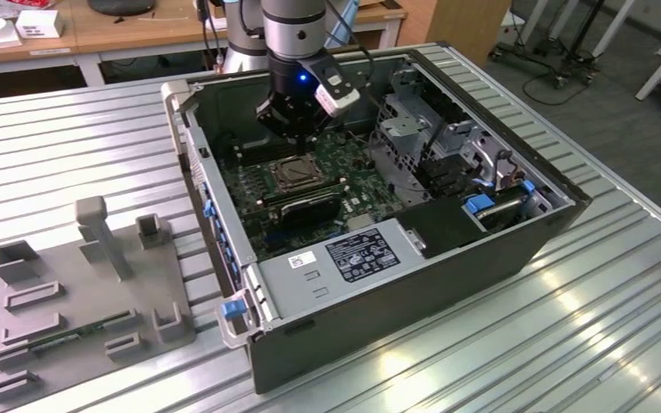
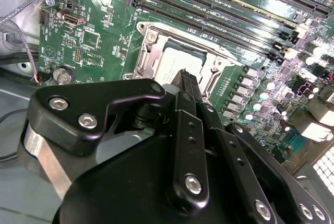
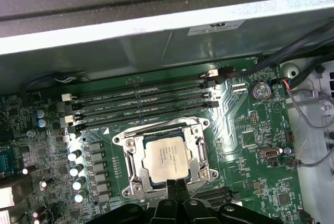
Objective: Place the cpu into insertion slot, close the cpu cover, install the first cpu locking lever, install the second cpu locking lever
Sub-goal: 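Install the second cpu locking lever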
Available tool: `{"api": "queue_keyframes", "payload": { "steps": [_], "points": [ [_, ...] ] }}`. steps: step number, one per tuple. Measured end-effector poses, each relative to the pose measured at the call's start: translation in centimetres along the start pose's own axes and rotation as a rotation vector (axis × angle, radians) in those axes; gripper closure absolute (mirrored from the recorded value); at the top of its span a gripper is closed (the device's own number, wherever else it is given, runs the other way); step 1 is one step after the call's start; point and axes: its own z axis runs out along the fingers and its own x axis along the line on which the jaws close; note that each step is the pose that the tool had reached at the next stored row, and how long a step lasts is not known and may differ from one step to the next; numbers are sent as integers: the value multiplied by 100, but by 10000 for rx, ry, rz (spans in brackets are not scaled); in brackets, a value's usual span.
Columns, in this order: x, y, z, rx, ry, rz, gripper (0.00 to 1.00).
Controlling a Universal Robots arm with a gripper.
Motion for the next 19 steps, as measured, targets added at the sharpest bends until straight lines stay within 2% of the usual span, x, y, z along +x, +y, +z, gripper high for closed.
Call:
{"api": "queue_keyframes", "payload": {
  "steps": [19],
  "points": [
    [-10,-52,0,0,1,-2,89]
  ]
}}
